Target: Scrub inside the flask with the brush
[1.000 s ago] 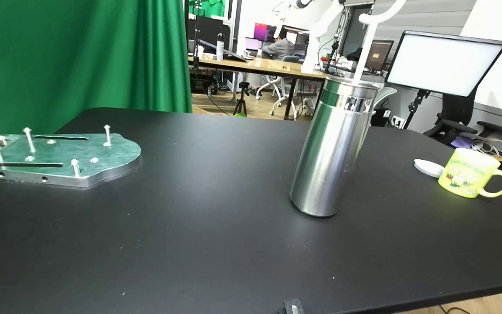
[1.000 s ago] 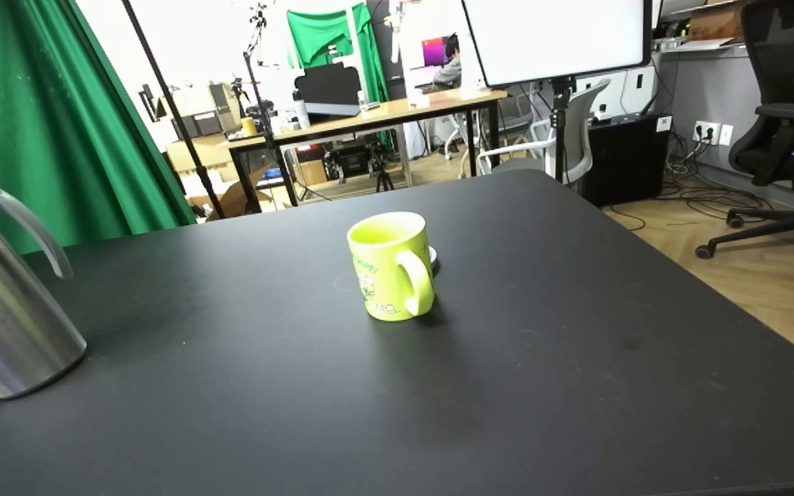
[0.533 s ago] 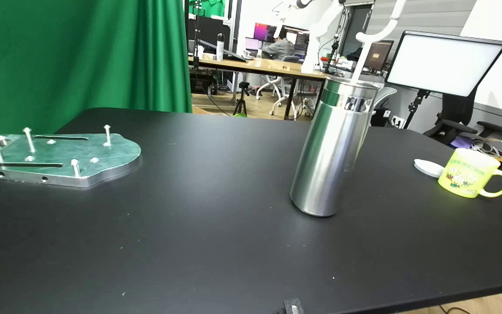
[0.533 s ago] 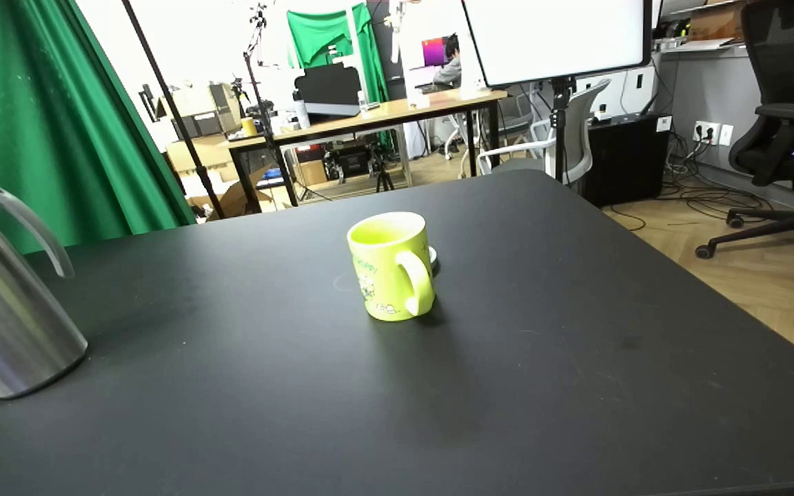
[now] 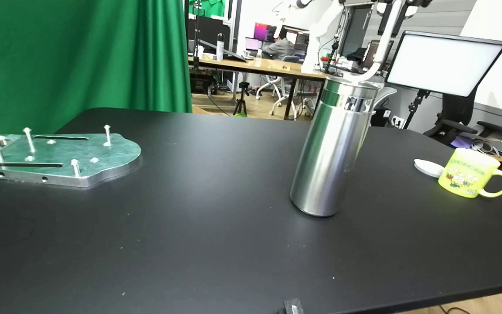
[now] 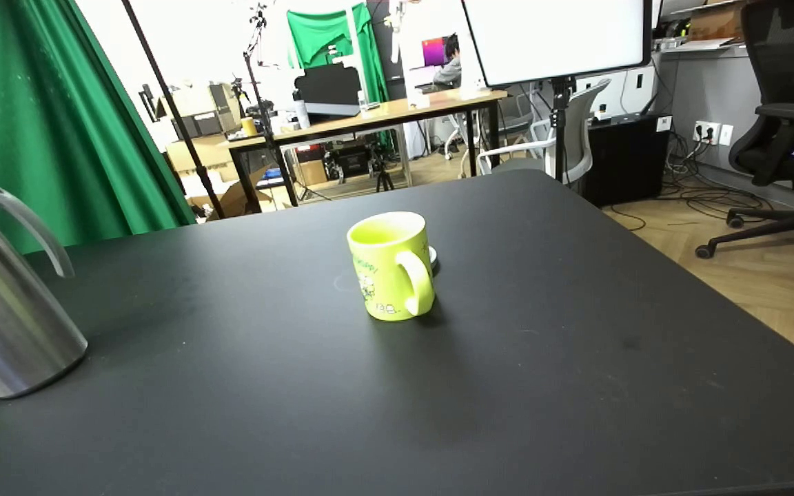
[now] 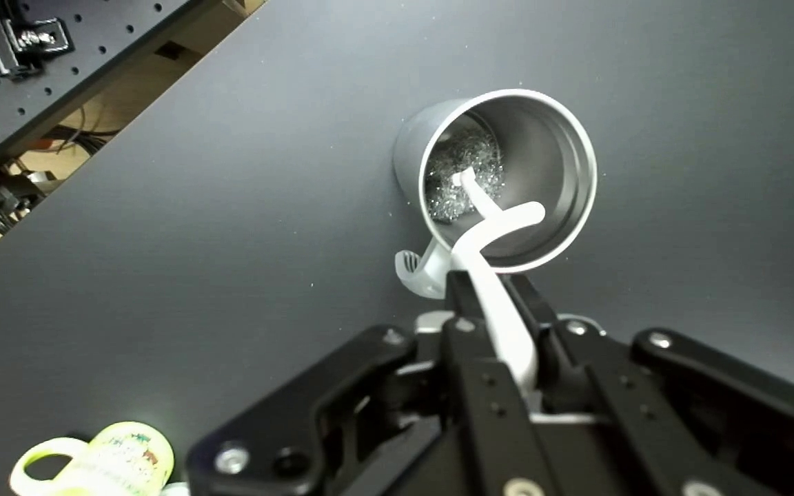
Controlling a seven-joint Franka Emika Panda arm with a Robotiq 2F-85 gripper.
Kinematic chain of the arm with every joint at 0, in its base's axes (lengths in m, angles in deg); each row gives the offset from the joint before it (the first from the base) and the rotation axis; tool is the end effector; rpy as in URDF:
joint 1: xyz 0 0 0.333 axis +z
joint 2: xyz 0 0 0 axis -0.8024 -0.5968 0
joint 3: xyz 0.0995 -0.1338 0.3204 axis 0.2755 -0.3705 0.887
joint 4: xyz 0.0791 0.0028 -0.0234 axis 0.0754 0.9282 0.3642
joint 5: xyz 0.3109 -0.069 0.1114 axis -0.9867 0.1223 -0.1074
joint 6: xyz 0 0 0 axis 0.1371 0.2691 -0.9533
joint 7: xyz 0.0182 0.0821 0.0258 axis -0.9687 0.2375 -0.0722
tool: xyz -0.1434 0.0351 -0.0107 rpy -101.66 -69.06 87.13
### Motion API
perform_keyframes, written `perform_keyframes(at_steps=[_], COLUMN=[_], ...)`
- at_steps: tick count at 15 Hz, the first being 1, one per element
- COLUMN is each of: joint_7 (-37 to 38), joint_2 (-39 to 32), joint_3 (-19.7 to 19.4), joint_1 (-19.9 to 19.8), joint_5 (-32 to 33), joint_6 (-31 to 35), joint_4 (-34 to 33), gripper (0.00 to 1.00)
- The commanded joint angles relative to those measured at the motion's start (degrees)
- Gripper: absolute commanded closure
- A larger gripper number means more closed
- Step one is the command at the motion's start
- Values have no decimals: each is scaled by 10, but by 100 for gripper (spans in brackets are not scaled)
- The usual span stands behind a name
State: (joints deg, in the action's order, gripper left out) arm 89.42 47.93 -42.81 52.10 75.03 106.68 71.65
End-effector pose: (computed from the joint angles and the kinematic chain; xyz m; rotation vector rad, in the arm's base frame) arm 0.3549 0.0719 0.4719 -2.9328 0.8965 0.1409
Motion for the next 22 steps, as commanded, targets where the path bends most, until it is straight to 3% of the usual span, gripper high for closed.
perform_keyframes(at_steps=[1,8,12,22], joint_7=[29,27,14,14], joint_2=[30,102,114,3], joint_3=[12,27,15,-12], joint_1=[13,22,18,2], joint_5=[18,20,0,-25], joint_6=[-44,-93,-74,1], joint_4=[-13,-23,-19,-22], gripper=[96,96,96,96])
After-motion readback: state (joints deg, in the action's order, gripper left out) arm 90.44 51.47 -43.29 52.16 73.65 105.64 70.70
